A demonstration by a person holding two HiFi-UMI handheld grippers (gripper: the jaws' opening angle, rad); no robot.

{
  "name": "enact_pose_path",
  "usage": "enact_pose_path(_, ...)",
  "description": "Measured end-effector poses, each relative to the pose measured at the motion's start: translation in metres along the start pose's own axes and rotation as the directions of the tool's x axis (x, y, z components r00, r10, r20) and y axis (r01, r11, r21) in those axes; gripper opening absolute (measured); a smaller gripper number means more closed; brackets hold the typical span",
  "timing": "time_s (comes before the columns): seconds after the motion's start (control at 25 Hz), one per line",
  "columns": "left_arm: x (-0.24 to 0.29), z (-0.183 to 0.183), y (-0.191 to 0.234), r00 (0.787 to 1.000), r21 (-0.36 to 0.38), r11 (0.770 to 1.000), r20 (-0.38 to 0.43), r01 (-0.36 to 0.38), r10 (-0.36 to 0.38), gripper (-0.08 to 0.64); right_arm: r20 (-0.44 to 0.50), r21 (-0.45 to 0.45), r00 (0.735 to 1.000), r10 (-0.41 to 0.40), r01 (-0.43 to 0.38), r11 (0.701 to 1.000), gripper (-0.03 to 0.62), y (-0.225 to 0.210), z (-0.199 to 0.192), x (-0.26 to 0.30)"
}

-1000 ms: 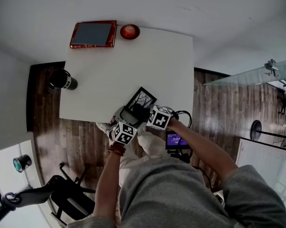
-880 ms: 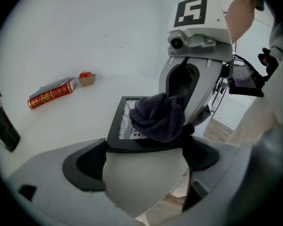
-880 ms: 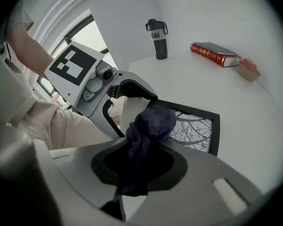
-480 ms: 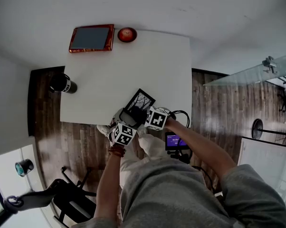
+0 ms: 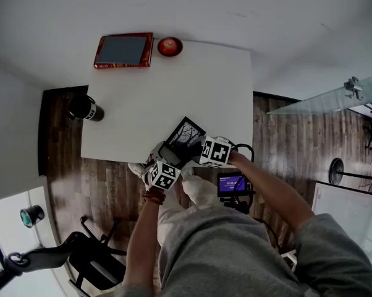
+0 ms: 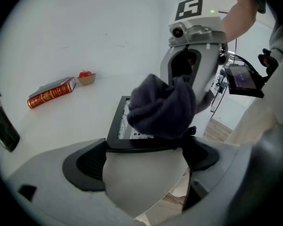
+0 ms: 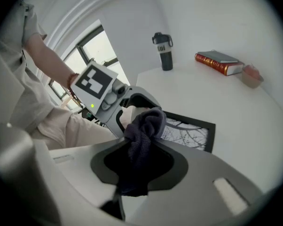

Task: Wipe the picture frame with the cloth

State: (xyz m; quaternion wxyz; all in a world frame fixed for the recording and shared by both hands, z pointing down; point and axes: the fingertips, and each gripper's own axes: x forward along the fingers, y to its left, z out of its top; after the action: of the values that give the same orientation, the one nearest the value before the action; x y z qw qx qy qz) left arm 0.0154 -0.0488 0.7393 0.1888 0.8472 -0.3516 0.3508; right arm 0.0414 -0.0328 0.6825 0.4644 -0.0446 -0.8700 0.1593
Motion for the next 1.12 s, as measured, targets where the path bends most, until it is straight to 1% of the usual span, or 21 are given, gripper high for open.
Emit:
enact_pose_path(0.08,-0.001,0.000,0.001,1.000,0.003,1.000,0.003,-0.002,0.002,0.509,0.068,0.010,0.997,-0.035,0.034,0.999,0.097,-0.017,0.007,-0.024)
enact_pose_path(0.16,0.000,0.001,0.001,1.000,0.004,1.000,0.005,-0.002,0.002,0.508,0.122,0.005,0.986,-0.113,0.113,0.994,0.097,-0.042,0.009,-0.049)
enact_pose_path(0.28,0.000,0.000,0.001,1.000,0.004,1.000,0.005,0.000,0.000,0.508,0.135,-0.059,0.961,-0.240,0.250,0.966,0.097,-0.077,0.011,-0.067)
enact_pose_path(0.36,-0.001,-0.001,0.001,1.000,0.003,1.000,0.003,0.000,0.000,0.508,0.125,-0.092,0.950,-0.286,0.298,0.950,0.097,-0.093,0.017,-0.065)
enact_pose_path(0.48,0.000,0.000,0.000,1.000,0.001,1.000,0.001,0.001,-0.001,0.508,0.106,-0.094,0.948,-0.299,0.309,0.946,0.097,-0.107,0.033,-0.051)
enact_pose_path(0.56,0.000,0.000,0.001,1.000,0.002,1.000,0.002,0.000,0.000,0.508,0.064,-0.107,0.952,-0.300,0.305,0.946,0.097,-0.113,0.037,-0.039)
enact_pose_path(0.68,-0.001,0.000,0.001,1.000,0.002,1.000,0.004,0.000,0.000,0.509,-0.028,-0.135,0.947,-0.321,0.315,0.939,0.097,-0.123,0.025,-0.023)
enact_pose_path(0.76,-0.001,0.001,0.001,1.000,0.003,1.000,0.004,0.000,0.000,0.508,-0.069,-0.132,0.942,-0.329,0.318,0.939,0.095,-0.128,0.013,-0.018)
enact_pose_path(0.92,0.000,-0.001,0.001,1.000,0.007,1.000,0.006,-0.002,0.001,0.509,-0.081,-0.064,0.950,-0.300,0.296,0.953,0.094,-0.125,-0.005,-0.019)
enact_pose_path(1.0,-0.001,-0.001,0.001,1.000,0.007,1.000,0.007,-0.003,0.003,0.509,-0.065,0.000,0.956,-0.285,0.286,0.958,0.092,-0.121,-0.015,-0.020)
enact_pose_path(1.12,-0.001,-0.001,0.001,1.000,0.007,1.000,0.007,-0.002,0.002,0.509,-0.038,0.102,0.957,-0.288,0.290,0.951,0.092,-0.121,-0.020,-0.021)
